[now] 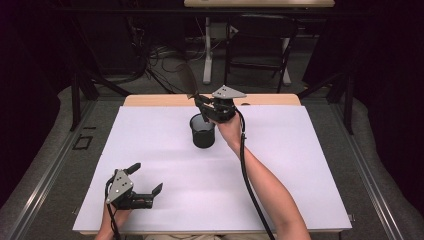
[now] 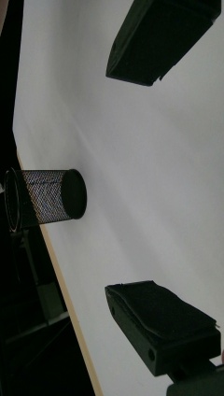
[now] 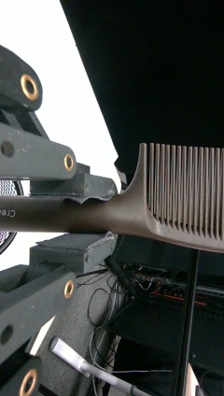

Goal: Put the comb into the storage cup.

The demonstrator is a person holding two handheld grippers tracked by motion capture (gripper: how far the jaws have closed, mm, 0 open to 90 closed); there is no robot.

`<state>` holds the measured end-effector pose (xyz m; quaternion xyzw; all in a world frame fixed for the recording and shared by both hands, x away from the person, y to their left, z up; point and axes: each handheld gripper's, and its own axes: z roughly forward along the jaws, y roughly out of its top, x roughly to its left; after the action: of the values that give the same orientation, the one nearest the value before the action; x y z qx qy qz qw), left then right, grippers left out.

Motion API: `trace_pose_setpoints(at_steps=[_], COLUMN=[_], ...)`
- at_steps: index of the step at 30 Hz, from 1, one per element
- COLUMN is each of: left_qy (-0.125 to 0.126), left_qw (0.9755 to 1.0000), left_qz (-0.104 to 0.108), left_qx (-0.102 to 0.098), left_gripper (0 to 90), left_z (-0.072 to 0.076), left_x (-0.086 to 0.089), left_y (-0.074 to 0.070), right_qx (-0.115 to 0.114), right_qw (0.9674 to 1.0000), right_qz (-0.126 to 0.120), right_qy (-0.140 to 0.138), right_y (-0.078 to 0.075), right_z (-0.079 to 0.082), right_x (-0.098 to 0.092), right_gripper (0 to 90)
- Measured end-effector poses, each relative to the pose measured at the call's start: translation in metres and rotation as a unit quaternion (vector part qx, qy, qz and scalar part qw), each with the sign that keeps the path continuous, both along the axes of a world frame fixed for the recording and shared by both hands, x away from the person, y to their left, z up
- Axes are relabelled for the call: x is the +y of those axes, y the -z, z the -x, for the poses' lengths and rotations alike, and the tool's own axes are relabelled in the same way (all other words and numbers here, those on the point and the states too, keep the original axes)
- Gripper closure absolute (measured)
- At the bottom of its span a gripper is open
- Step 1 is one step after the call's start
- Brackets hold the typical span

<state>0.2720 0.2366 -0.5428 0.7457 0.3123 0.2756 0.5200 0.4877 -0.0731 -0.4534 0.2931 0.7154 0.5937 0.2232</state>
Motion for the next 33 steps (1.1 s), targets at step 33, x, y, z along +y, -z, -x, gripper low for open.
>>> trace_pose_setpoints(at_steps=[33], left_qy=[0.001], left_qw=[1.0], left_qz=[0.002], left_qx=[-0.001], left_gripper=[0.1], left_z=[0.001], left_x=[0.001], left_y=[0.0], right_qx=[0.018], right_qw=[0.9995], right_qz=[0.025], right_qy=[-0.007], right_y=[0.015], right_z=[-0.004], right_x=[0.009], right_gripper=[72.6])
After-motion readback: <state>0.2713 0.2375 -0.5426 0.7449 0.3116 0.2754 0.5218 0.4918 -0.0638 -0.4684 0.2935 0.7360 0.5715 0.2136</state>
